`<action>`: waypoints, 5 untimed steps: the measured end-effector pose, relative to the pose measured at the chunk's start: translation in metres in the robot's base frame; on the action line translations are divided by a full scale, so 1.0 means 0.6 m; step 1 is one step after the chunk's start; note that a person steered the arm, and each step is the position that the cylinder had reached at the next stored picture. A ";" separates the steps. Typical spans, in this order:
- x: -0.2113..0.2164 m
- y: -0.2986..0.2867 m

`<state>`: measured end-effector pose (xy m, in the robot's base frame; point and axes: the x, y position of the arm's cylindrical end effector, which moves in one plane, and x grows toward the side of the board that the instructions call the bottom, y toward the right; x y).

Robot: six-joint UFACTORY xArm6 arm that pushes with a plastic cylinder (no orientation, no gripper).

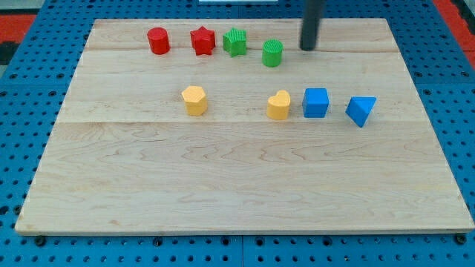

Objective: Slide the blue cube along with yellow heart to the center

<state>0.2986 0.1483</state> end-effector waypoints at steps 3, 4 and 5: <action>0.213 -0.082; 0.262 -0.114; 0.226 -0.189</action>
<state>0.4344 0.0349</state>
